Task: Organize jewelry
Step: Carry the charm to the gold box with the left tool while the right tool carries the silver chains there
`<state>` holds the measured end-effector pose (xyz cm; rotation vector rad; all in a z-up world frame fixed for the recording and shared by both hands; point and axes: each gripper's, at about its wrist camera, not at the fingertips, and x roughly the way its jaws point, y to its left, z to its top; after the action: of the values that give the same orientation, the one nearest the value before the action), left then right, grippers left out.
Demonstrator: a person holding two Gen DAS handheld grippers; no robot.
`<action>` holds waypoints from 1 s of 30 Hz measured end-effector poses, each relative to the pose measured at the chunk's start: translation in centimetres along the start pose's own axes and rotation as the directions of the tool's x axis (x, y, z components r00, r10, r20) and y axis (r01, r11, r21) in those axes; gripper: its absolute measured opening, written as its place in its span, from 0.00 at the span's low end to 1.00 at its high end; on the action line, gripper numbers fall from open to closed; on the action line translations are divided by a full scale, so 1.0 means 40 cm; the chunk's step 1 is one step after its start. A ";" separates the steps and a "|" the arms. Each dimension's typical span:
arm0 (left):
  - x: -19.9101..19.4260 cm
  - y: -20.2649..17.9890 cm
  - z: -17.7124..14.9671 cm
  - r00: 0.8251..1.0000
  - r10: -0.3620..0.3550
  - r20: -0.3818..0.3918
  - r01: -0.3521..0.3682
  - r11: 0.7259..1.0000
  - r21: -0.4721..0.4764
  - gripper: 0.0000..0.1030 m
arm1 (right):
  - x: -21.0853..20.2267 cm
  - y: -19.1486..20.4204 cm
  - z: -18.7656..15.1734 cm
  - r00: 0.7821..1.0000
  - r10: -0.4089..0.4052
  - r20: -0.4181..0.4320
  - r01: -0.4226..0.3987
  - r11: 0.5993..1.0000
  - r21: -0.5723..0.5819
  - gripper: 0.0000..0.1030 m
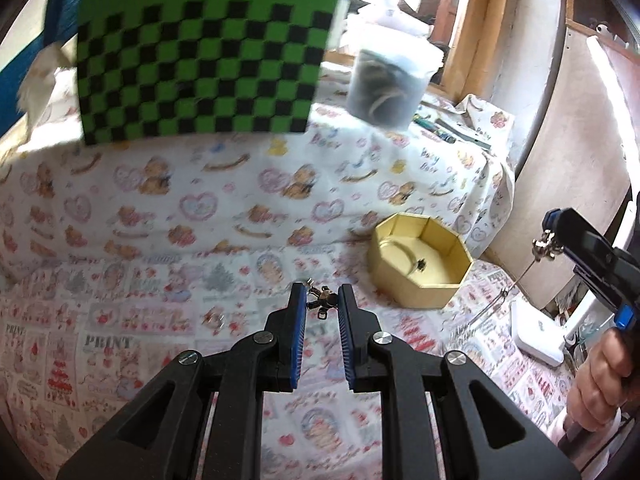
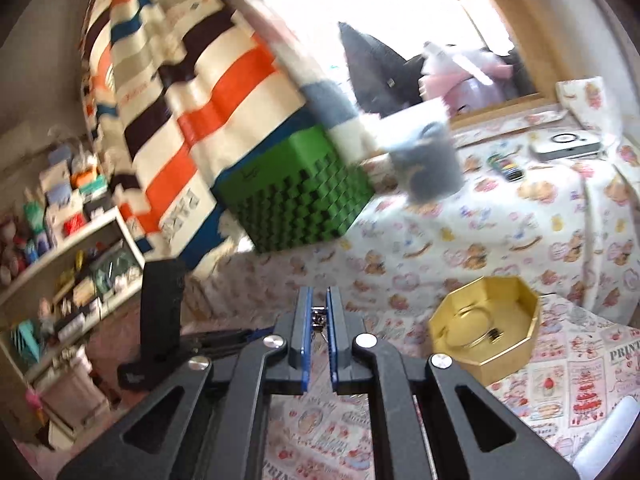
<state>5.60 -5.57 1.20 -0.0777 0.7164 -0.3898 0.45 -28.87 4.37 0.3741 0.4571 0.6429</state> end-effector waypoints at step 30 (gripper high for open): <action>0.337 -0.229 0.056 0.975 -0.072 -0.210 0.084 0.995 0.048 0.16 | 0.042 -0.282 0.019 0.950 -0.312 0.021 0.301 0.930 0.212 0.06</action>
<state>13.35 -19.24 -3.67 -0.0116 0.9102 -0.4980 7.50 -36.29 -0.76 0.5036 0.5192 0.2797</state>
